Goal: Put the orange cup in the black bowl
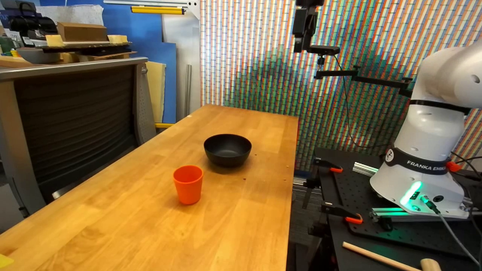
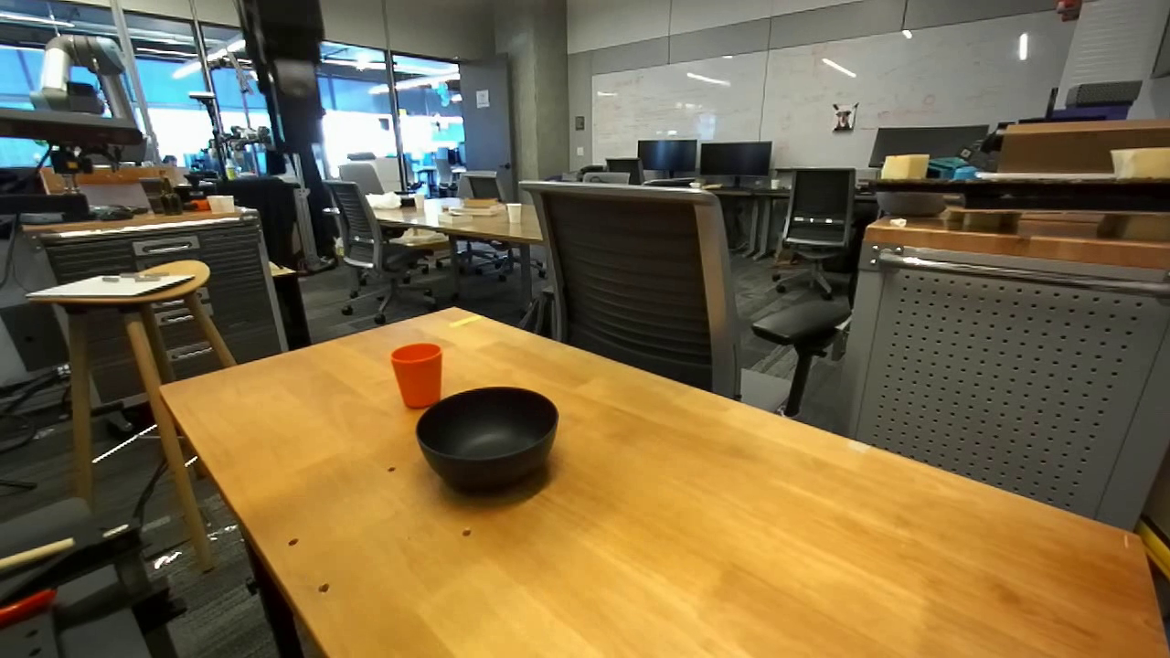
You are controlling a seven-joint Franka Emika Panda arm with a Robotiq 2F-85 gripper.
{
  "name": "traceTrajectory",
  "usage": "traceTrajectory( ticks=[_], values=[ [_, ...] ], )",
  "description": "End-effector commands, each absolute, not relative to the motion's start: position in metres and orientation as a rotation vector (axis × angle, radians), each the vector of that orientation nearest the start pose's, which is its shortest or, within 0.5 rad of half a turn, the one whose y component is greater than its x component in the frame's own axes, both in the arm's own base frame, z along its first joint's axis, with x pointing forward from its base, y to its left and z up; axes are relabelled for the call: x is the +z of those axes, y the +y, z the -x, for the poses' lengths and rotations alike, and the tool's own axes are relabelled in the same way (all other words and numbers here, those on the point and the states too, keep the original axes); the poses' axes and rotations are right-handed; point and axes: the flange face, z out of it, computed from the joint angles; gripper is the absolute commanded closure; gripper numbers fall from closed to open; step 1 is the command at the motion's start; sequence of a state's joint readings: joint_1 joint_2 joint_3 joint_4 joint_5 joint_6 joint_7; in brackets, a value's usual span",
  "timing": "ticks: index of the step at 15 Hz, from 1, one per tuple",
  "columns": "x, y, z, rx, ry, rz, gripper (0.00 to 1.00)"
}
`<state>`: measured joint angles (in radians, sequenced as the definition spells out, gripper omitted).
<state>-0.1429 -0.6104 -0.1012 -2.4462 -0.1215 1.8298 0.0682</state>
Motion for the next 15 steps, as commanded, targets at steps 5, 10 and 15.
traceTrajectory(
  ticks=[5, 10, 15],
  values=[
    [0.402, 0.047, -0.456, -0.113, 0.145, 3.085, 0.0],
    [0.317, 0.139, -0.5, -0.08, -0.104, 3.092, 0.0],
    [0.267, 0.187, -0.536, -0.139, -0.281, 3.116, 0.0]
  ],
)
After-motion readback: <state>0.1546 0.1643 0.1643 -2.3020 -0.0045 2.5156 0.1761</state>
